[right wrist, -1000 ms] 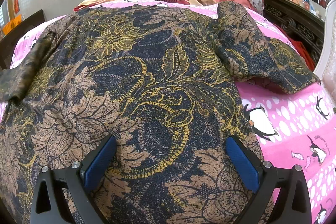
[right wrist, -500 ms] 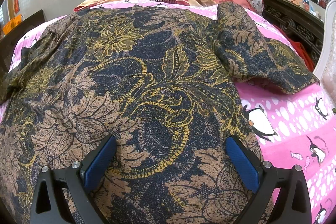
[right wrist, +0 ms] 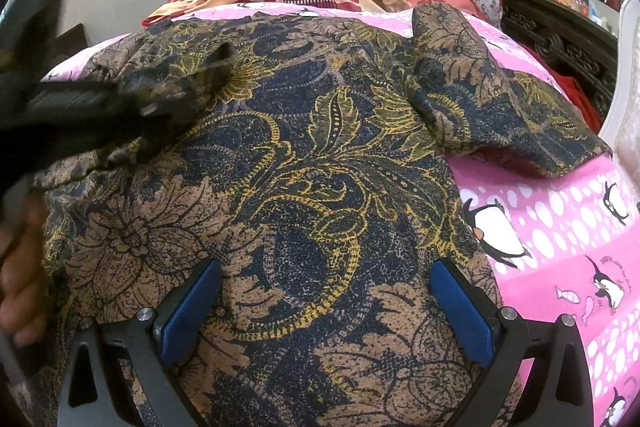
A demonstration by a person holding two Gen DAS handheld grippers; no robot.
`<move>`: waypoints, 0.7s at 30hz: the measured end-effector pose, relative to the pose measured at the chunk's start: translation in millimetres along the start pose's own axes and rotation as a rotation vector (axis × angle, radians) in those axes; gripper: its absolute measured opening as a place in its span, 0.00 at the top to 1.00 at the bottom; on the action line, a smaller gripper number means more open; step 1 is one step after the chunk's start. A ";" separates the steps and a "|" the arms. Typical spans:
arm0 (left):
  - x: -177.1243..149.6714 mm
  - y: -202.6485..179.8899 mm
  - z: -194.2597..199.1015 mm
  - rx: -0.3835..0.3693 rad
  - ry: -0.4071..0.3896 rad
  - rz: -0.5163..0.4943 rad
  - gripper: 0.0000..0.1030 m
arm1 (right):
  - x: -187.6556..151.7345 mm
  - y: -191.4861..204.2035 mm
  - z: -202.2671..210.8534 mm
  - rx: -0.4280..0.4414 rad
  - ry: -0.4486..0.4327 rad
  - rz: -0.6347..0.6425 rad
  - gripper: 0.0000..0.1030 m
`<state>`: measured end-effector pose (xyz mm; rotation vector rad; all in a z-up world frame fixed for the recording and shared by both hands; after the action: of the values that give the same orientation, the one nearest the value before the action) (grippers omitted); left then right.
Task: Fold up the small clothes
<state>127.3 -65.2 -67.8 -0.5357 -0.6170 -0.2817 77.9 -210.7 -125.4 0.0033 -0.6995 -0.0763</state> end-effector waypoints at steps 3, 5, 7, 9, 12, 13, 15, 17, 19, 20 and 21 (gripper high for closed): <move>-33.4 0.0 44.2 0.036 -0.047 -0.090 0.44 | 8.9 0.9 8.1 0.011 0.004 0.000 0.03; -62.4 11.4 60.4 0.110 -0.064 -0.148 0.44 | 29.2 -1.2 35.1 0.063 -0.106 -0.030 0.05; -84.8 30.4 64.4 0.209 -0.070 -0.158 0.44 | 49.8 2.0 53.5 0.151 -0.196 -0.038 0.05; -96.3 46.9 58.5 0.256 -0.029 -0.090 0.44 | 65.4 13.8 50.8 0.288 -0.206 -0.007 0.05; -95.3 60.3 62.2 0.302 -0.076 -0.005 0.44 | 77.7 29.5 14.9 0.451 -0.141 0.021 0.33; -95.6 63.5 59.7 0.311 -0.067 0.013 0.44 | 79.1 30.4 -1.9 0.462 -0.100 0.003 0.39; -95.3 65.7 58.4 0.299 -0.074 0.030 0.44 | 79.9 28.8 -30.0 0.484 -0.041 -0.047 0.48; -95.5 67.6 58.7 0.294 -0.076 0.036 0.44 | 79.7 22.4 -47.8 0.531 -0.032 -0.112 0.53; -96.4 68.6 59.0 0.292 -0.075 0.043 0.44 | 82.9 18.6 -49.4 0.614 -0.056 -0.176 0.57; -96.8 68.9 58.4 0.293 -0.074 0.044 0.44 | 85.6 18.3 -53.7 0.657 -0.047 -0.199 0.60; -96.2 69.2 60.1 0.293 -0.074 0.044 0.44 | 86.8 21.0 -57.0 0.681 -0.036 -0.210 0.69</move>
<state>51.4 34.2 -112.7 -0.2785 -0.7035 -0.1270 182.1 -197.2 -112.6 0.7300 -0.7324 -0.0358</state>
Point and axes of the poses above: each gripper's, at about its wrist camera, not at the fingertips, and z roughly against the way its jaws point, y to its left, x to its top, the point moved 3 cm from there along -z, roughly the way its jaws point, and after that the axes turned 2 degrees about x, right-handed, at the moved point
